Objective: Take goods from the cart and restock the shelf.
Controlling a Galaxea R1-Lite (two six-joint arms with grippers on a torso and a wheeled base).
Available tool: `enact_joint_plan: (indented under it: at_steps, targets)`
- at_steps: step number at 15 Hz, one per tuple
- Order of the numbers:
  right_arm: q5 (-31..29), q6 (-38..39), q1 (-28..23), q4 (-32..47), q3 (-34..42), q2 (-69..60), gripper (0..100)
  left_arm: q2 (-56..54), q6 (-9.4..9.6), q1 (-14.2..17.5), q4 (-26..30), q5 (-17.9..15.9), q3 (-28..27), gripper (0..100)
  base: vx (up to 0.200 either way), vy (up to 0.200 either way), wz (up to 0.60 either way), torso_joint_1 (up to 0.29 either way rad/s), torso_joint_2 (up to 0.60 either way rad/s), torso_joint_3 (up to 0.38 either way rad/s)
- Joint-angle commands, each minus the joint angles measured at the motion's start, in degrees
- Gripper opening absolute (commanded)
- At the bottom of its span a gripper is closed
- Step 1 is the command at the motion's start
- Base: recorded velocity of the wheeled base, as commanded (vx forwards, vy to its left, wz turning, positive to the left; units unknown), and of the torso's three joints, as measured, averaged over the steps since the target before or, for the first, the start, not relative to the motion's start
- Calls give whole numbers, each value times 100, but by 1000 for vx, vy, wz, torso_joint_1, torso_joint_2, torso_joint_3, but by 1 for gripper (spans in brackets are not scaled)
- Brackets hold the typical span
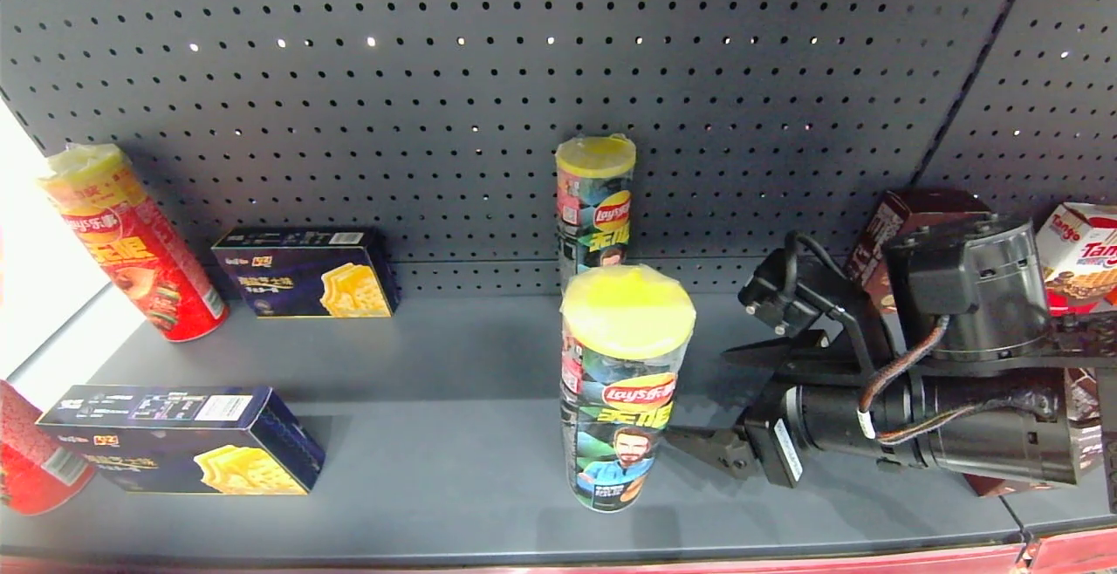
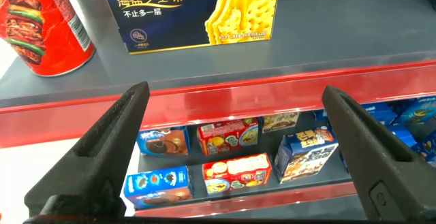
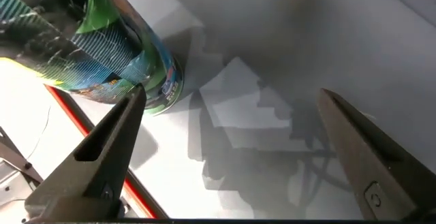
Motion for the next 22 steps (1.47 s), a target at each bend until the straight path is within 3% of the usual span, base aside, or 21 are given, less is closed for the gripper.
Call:
enact_joint_plan:
  at_steps: [1, 6, 12, 13, 18, 22]
  targets:
    - [4, 7, -7, -13, 34, -39, 100, 11, 0, 1, 2, -1, 0, 100, 0, 0, 0, 0, 0, 0]
    - [-5, 16, -561, -101, 78, -733, 100, 2, 0, 1, 2, -1, 0, 100, 0, 0, 0, 0, 0, 0]
    - [4, 60, -2354, -171, 517, -2711, 100, 2, 0, 1, 2, -1, 0, 100, 0, 0, 0, 0, 0, 0]
    - [12, 60, -2828, -171, 763, -3229, 100, 2, 0, 1, 2, -1, 0, 100, 0, 0, 0, 0, 0, 0]
    - [12, 33, -3953, -206, 2169, -5374, 100, 2, 9, 1, 2, -1, 0, 100, 0, 0, 0, 0, 0, 0]
    - [-5, 42, -4217, 304, 3585, -7105, 100, 2, 9, 1, 2, -1, 0, 100, 0, 0, 0, 0, 0, 0]
